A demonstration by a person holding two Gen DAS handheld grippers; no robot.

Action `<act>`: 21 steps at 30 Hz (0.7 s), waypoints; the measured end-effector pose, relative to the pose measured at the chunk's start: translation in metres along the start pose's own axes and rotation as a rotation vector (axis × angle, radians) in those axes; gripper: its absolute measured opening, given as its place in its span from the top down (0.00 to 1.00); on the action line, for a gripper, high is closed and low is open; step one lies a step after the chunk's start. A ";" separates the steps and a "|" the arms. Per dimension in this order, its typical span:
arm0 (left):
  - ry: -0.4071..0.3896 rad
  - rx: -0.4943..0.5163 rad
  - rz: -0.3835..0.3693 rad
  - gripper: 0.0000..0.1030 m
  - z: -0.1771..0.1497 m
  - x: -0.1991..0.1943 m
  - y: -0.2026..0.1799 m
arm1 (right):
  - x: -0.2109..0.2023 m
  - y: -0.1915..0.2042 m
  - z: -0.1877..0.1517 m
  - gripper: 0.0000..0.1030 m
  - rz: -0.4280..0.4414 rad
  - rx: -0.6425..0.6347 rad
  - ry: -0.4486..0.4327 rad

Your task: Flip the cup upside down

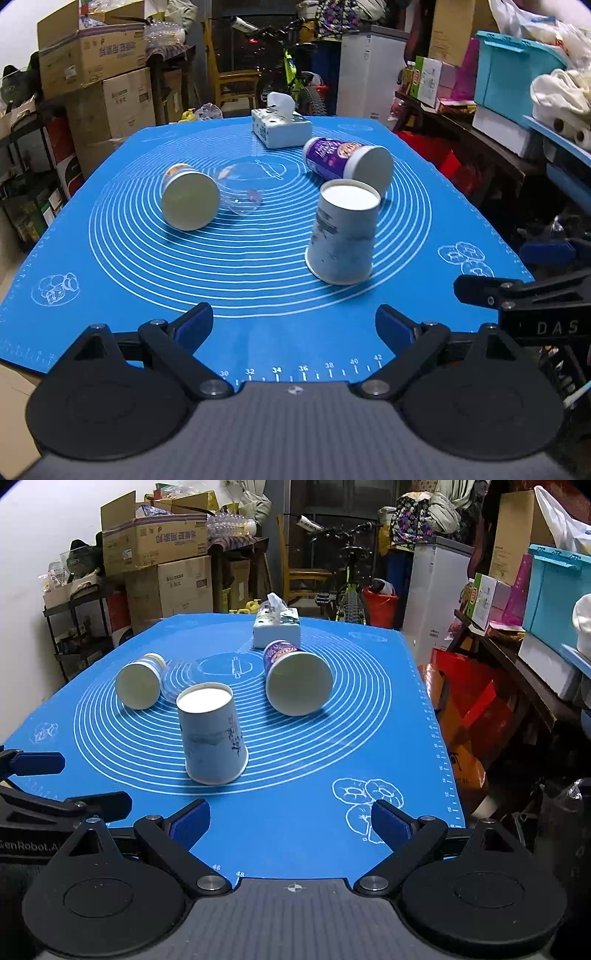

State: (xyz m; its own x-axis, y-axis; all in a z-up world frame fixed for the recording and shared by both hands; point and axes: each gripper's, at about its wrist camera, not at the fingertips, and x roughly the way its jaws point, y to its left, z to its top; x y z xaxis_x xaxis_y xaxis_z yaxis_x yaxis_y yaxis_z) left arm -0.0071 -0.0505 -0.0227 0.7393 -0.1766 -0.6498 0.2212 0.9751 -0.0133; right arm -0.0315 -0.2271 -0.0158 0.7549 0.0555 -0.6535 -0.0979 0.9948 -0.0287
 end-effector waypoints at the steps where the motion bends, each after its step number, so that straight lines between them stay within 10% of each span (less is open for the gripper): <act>1: 0.003 -0.001 -0.002 0.09 0.000 0.000 -0.001 | 0.000 0.000 0.000 0.08 -0.001 -0.001 0.001; 21: 0.022 0.002 0.003 0.09 -0.005 0.004 -0.004 | 0.001 0.000 -0.004 0.08 -0.004 -0.012 0.017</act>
State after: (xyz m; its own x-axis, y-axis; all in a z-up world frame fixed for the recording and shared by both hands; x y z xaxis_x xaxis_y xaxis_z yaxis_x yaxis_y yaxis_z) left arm -0.0081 -0.0547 -0.0295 0.7256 -0.1705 -0.6667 0.2200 0.9754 -0.0100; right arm -0.0330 -0.2270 -0.0195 0.7444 0.0498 -0.6659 -0.1027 0.9939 -0.0406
